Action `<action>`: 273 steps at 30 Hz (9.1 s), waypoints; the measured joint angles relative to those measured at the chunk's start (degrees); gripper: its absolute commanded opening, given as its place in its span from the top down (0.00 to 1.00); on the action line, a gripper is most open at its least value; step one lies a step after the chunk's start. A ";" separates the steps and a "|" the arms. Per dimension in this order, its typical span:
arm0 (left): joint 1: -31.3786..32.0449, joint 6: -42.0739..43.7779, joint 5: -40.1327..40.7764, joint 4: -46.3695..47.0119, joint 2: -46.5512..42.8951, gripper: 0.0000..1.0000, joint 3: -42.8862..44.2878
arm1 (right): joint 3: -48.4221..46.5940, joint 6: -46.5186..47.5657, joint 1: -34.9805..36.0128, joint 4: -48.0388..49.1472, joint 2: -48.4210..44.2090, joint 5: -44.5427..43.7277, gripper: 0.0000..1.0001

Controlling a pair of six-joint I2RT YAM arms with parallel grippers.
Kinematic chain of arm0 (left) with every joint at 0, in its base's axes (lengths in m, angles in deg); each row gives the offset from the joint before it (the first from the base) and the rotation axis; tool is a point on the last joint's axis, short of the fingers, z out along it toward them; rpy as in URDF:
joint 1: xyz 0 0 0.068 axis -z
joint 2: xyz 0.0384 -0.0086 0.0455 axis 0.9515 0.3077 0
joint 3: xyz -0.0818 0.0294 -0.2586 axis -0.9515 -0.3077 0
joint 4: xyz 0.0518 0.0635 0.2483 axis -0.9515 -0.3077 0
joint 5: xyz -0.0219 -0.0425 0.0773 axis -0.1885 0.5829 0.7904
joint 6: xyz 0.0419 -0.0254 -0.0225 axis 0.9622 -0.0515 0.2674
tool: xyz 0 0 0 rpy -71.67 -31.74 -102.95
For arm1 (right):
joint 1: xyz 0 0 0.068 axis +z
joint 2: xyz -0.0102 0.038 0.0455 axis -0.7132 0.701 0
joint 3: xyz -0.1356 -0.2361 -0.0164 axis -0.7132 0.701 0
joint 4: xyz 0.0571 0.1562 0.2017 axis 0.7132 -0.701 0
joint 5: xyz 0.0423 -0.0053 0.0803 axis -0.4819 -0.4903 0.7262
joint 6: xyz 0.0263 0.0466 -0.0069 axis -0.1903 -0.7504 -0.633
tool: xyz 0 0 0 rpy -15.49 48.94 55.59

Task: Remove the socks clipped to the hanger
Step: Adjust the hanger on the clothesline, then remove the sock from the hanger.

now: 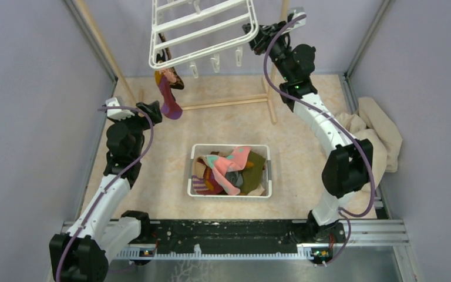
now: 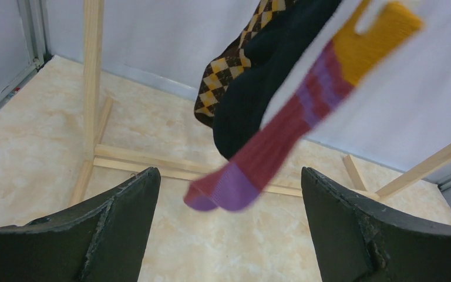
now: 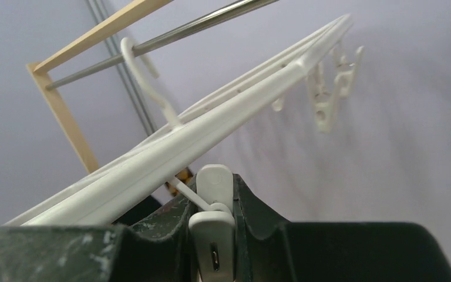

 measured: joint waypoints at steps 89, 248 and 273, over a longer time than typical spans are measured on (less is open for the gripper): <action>5.70 4.98 -28.04 29.88 21.97 0.01 4.57 | 37.40 2.19 24.41 7.48 -4.17 -2.73 0.43; 6.38 -5.68 -12.11 7.08 12.17 0.01 18.40 | 19.63 18.36 37.86 -10.88 0.48 -31.28 1.00; 6.38 -8.57 -9.09 11.78 13.97 0.09 18.40 | 19.65 18.12 37.75 -10.78 0.48 -30.88 1.00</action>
